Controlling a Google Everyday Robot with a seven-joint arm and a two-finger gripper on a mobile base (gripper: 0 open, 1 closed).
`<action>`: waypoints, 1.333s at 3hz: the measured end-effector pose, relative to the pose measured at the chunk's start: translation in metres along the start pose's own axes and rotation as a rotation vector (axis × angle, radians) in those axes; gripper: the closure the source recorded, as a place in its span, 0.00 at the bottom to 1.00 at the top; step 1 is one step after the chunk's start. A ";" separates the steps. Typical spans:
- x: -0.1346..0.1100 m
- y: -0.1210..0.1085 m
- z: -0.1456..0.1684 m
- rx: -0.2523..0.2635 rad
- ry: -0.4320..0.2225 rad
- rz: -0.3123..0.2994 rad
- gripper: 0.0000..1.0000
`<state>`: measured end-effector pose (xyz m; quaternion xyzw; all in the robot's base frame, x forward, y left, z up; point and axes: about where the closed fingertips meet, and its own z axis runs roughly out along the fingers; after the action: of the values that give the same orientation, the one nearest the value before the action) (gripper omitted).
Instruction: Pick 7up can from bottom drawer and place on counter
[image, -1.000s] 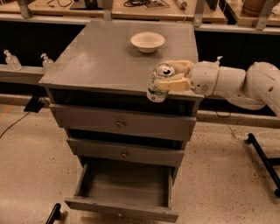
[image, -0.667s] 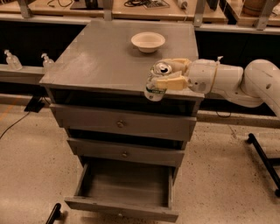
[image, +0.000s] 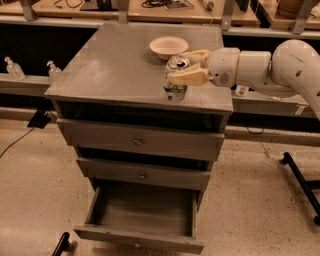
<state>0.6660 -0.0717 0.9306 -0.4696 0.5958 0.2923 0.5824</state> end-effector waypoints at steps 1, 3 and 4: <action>0.017 -0.026 -0.005 0.075 0.099 0.050 1.00; 0.034 -0.047 -0.019 0.161 0.195 0.087 0.82; 0.034 -0.045 -0.016 0.156 0.194 0.087 0.53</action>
Offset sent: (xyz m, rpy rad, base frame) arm 0.0503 -0.0808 -0.0281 -0.1920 0.1606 -0.3436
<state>0.7042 -0.1110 0.9086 -0.4228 0.6899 0.2234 0.5434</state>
